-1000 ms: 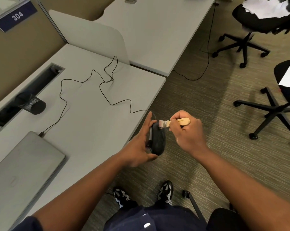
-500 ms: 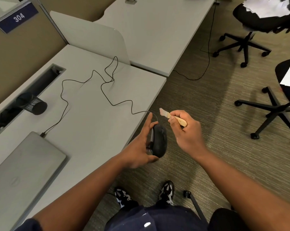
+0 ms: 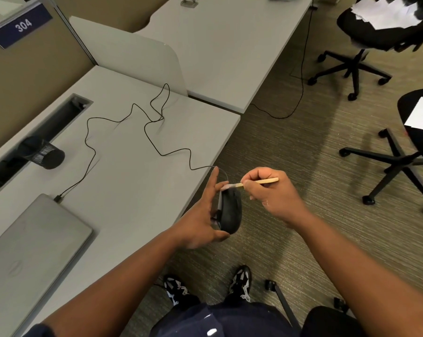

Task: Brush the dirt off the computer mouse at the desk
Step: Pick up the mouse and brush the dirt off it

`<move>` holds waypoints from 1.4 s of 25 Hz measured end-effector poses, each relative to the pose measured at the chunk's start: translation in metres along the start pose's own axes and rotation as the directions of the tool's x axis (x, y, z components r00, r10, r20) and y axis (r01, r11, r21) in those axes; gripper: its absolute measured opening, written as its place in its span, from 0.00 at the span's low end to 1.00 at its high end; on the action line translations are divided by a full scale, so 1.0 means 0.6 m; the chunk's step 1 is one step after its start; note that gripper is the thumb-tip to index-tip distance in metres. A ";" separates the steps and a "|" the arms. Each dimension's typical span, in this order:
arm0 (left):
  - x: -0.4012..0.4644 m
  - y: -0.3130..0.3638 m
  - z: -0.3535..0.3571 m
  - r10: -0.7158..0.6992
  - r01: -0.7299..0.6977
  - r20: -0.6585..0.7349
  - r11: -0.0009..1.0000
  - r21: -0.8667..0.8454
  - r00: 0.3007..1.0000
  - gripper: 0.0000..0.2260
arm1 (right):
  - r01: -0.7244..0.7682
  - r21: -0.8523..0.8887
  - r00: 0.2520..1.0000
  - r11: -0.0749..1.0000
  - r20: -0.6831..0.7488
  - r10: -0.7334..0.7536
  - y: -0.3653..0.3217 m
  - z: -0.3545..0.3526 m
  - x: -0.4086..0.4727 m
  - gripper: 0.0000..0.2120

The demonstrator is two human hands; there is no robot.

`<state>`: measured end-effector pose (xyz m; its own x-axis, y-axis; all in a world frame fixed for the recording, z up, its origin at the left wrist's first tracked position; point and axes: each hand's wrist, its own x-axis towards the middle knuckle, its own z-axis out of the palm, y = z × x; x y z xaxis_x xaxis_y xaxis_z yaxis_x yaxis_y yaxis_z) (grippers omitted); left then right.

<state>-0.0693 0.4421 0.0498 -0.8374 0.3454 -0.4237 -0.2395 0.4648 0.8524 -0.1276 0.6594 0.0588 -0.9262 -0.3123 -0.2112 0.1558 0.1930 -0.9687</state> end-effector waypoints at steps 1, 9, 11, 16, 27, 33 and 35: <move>0.000 0.000 0.000 -0.003 0.003 0.001 1.000 0.004 1.000 0.67 | 0.003 -0.029 1.000 1.000 -0.025 -0.004 0.002 0.001 0.001 0.05; -0.002 0.001 -0.001 -0.021 0.021 -0.010 1.000 0.000 1.000 0.67 | 0.069 -0.105 0.995 0.992 -0.060 -0.075 -0.003 0.007 -0.002 0.06; -0.004 0.002 -0.001 -0.011 0.011 0.003 1.000 -0.015 1.000 0.68 | 0.106 -0.143 0.978 0.984 -0.161 -0.129 -0.003 0.005 -0.002 0.06; -0.006 0.008 0.002 -0.010 0.010 0.018 1.000 0.009 1.000 0.68 | 0.129 -0.152 0.987 0.980 -0.072 -0.141 -0.006 0.011 -0.003 0.06; -0.012 0.008 0.000 -0.021 0.020 0.005 1.000 0.004 1.000 0.68 | 0.123 -0.107 0.985 0.987 -0.110 -0.135 -0.009 0.000 -0.006 0.07; -0.012 0.012 0.001 -0.013 0.013 0.034 1.000 -0.001 0.999 0.67 | 0.111 -0.176 0.980 0.978 -0.144 -0.137 -0.009 0.006 -0.004 0.07; -0.012 0.011 -0.001 -0.022 0.022 0.031 1.000 0.003 0.999 0.67 | 0.126 -0.140 0.987 0.982 -0.083 -0.138 -0.012 0.005 -0.005 0.06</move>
<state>-0.0652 0.4426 0.0587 -0.8161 0.3603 -0.4518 -0.2566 0.4745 0.8420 -0.1251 0.6564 0.0658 -0.9641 -0.2580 -0.0635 -0.0117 0.2802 -0.9599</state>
